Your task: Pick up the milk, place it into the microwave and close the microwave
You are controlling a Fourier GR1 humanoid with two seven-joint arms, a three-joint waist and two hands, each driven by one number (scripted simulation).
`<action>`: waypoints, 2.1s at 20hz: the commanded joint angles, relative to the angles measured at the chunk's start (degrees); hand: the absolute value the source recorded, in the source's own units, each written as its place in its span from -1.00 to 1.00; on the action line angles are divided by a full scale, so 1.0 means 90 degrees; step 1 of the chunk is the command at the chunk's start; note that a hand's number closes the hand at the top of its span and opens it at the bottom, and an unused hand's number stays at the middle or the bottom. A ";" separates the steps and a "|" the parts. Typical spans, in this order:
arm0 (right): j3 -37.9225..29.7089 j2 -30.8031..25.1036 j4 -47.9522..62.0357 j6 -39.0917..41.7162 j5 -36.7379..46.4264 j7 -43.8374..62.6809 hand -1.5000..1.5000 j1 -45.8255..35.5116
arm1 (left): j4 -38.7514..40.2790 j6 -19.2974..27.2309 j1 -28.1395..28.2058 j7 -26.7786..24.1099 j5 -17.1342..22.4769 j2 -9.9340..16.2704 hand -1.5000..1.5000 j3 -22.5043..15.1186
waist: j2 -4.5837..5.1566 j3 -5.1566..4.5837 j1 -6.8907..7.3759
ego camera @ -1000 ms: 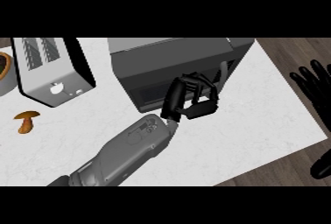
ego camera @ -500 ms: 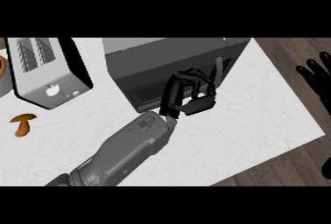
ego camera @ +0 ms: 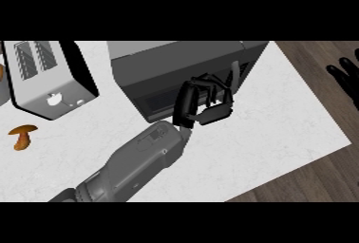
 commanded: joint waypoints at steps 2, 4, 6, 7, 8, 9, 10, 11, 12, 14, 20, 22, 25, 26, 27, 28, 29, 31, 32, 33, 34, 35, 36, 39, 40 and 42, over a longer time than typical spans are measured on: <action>-0.0063 -0.0133 0.0025 -0.0013 -0.0162 0.0141 -1.00 -0.0063 | 0.0510 -0.0168 -0.0461 -0.0018 0.0235 0.0003 1.00 0.0259 | 0.0076 -0.0004 -0.0053; -0.0071 -0.0118 -0.0011 -0.0032 -0.0267 0.0167 -1.00 -0.0077 | 0.0558 -0.0128 -0.0372 -0.0173 0.0268 0.0003 1.00 0.0215 | 0.0072 -0.0007 -0.0072; -0.0064 -0.0109 0.0012 0.0006 -0.0331 0.0167 -1.00 -0.0079 | 0.0547 -0.0087 -0.0455 -0.0235 0.0321 0.0003 1.00 0.0230 | 0.0091 0.0004 -0.0112; -0.0095 -0.0176 -0.0009 -0.0029 -0.0334 0.0214 -1.00 -0.0137 | 0.0576 -0.0134 -0.0423 -0.0306 0.0318 0.0003 1.00 0.0187 | 0.0085 -0.0005 -0.0083; -0.0117 -0.0172 0.0014 0.0007 -0.0363 0.0179 -1.00 -0.0133 | 0.0578 -0.0127 -0.0459 -0.0274 0.0387 0.0003 1.00 0.0218 | 0.0108 0.0006 -0.0115; -0.0098 -0.0222 0.0028 0.0020 -0.0392 0.0246 -1.00 -0.0170 | 0.0592 -0.0076 -0.0502 -0.0299 0.0390 0.0003 1.00 0.0203 | 0.0101 0.0005 -0.0087; -0.0097 -0.0236 0.0018 -0.0013 -0.0412 0.0289 -1.00 -0.0151 | 0.0595 -0.0062 -0.0455 -0.0329 0.0419 0.0003 1.00 0.0124 | 0.0083 0.0002 -0.0136; -0.0129 -0.0296 0.0044 0.0023 -0.0464 0.0311 -1.00 -0.0186 | 0.0604 -0.0083 -0.0501 -0.0359 0.0440 0.0003 1.00 0.0150 | 0.0086 0.0003 -0.0105; -0.0091 -0.0259 -0.0003 0.0013 -0.0476 0.0315 -1.00 -0.0188 | 0.0653 -0.0120 -0.0375 -0.0455 0.0430 0.0003 1.00 0.0099 | 0.0132 -0.0003 -0.0137; -0.0162 -0.0325 -0.0006 -0.0039 -0.0512 0.0343 -1.00 -0.0261 | 0.0667 -0.0128 -0.0420 -0.0484 0.0516 0.0003 1.00 0.0125 | 0.0101 -0.0005 -0.0100; -0.0168 -0.0364 0.0060 -0.0057 -0.0704 0.0452 -1.00 -0.0337 | 0.0705 -0.0157 -0.0452 -0.0604 0.0664 0.0003 1.00 0.0037 | 0.0136 0.0003 -0.0090; -0.0204 -0.0464 0.0056 -0.0024 -0.0768 0.0511 -1.00 -0.0336 | 0.0726 -0.0126 -0.0509 -0.0641 0.0727 0.0003 1.00 0.0100 | 0.0118 0.0001 -0.0127; -0.0107 -0.0508 -0.0010 0.0173 -0.0931 0.0557 -1.00 -0.0444 | 0.0769 -0.0208 -0.0524 -0.0646 0.0789 0.0003 1.00 0.0019 | 0.0137 0.0006 -0.0066; -0.0082 -0.0504 -0.0021 0.0241 -0.0987 0.0558 -1.00 -0.0418 | 0.0783 -0.0164 -0.0482 -0.0699 0.0810 0.0003 1.00 -0.0004 | 0.0137 0.0012 -0.0098; -0.0041 -0.0513 0.0019 0.0291 -0.1033 0.0593 -1.00 -0.0425 | 0.0764 -0.0164 -0.0577 -0.0676 0.0839 0.0003 1.00 0.0009 | 0.0144 0.0016 -0.0068; 0.0001 -0.0560 -0.0016 0.0320 -0.1051 0.0657 -1.00 -0.0422 | 0.0789 -0.0151 -0.0509 -0.0797 0.0808 0.0003 1.00 -0.0049 | 0.0142 0.0006 -0.0084; 0.0022 -0.0590 -0.0052 0.0364 -0.1106 0.0682 -1.00 -0.0457 | 0.0819 -0.0174 -0.0507 -0.0761 0.0856 0.0003 1.00 -0.0059 | 0.0120 0.0004 -0.0051; 0.0038 -0.0606 -0.0044 0.0454 -0.1198 0.0685 -1.00 -0.0452 | 0.0839 -0.0143 -0.0551 -0.0805 0.0861 0.0003 1.00 -0.0119 | 0.0122 0.0017 -0.0092; -0.0013 -0.0649 0.0029 0.0431 -0.1248 0.0714 -1.00 -0.0392 | 0.0839 -0.0150 -0.0605 -0.0816 0.0914 0.0003 1.00 -0.0039 | 0.0119 0.0017 -0.0114; 0.0042 -0.0630 -0.0020 0.0410 -0.1287 0.0747 -1.00 -0.0459 | 0.0814 -0.0142 -0.0624 -0.0819 0.0935 0.0003 1.00 -0.0091 | 0.0110 0.0008 -0.0109; 0.0056 -0.0705 0.0012 0.0516 -0.1326 0.0790 -1.00 -0.0400 | 0.0847 -0.0133 -0.0614 -0.0818 0.0970 0.0003 1.00 -0.0082 | 0.0111 0.0014 -0.0117; 0.0006 -0.0749 0.0002 0.0514 -0.1380 0.0787 -1.00 -0.0439 | 0.0876 -0.0113 -0.0591 -0.0849 0.0977 0.0003 1.00 -0.0083 | 0.0125 0.0012 -0.0156; 0.0068 -0.0708 0.0008 0.0515 -0.1353 0.0804 -1.00 -0.0419 | 0.0895 -0.0144 -0.0624 -0.0893 0.0969 0.0003 1.00 -0.0094 | 0.0135 0.0015 -0.0089; 0.0090 -0.0700 -0.0019 0.0514 -0.1457 0.0830 -1.00 -0.0404 | 0.0903 -0.0126 -0.0636 -0.0897 0.1061 0.0003 1.00 -0.0105 | 0.0129 0.0017 -0.0153; -0.0005 -0.0780 0.0025 0.0515 -0.1509 0.0821 -1.00 -0.0478 | 0.0873 -0.0116 -0.0661 -0.0929 0.1083 0.0003 1.00 -0.0114 | 0.0121 0.0017 -0.0147; 0.0047 -0.0720 0.0051 0.0491 -0.1534 0.0835 -1.00 -0.0452 | 0.0905 -0.0182 -0.0576 -0.0986 0.1106 0.0003 1.00 -0.0204 | 0.0161 0.0018 -0.0111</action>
